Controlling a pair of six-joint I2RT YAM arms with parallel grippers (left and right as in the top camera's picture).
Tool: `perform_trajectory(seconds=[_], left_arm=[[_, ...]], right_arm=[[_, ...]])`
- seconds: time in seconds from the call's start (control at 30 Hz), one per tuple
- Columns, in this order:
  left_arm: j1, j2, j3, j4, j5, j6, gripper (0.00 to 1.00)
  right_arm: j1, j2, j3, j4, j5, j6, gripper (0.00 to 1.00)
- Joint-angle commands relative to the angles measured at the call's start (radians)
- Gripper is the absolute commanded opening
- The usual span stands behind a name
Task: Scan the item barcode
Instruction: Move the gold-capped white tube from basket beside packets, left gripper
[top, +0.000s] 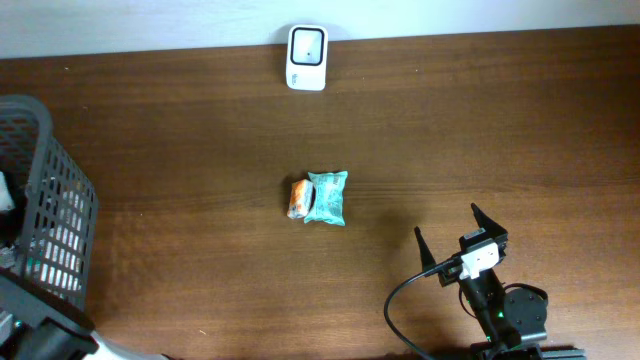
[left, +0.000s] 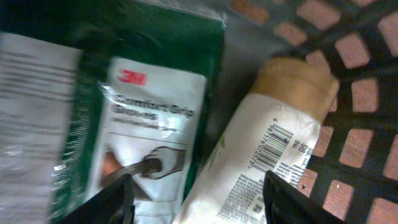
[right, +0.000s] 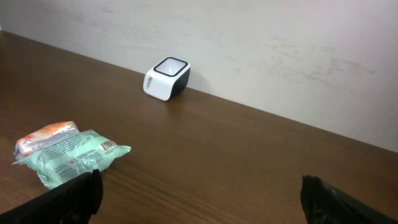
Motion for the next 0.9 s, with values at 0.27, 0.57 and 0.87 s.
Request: perform_trajectory(seconds=[0.27, 0.57, 0.87], left_arm=[[0.003, 0.164, -0.006, -0.039, 0.138, 0.077, 0.03], [0.003, 0.069, 0.445, -0.436, 0.130, -0.329, 0.00], [-0.106, -0.450, 0.700, -0.449, 0.184, -0.488, 0.00]], right_arm=[[0.005, -0.007, -0.005, -0.005, 0.001, 0.004, 0.98], [0.005, -0.007, -0.005, -0.005, 0.001, 0.004, 0.98], [0.005, -0.007, -0.005, -0.005, 0.001, 0.004, 0.98]])
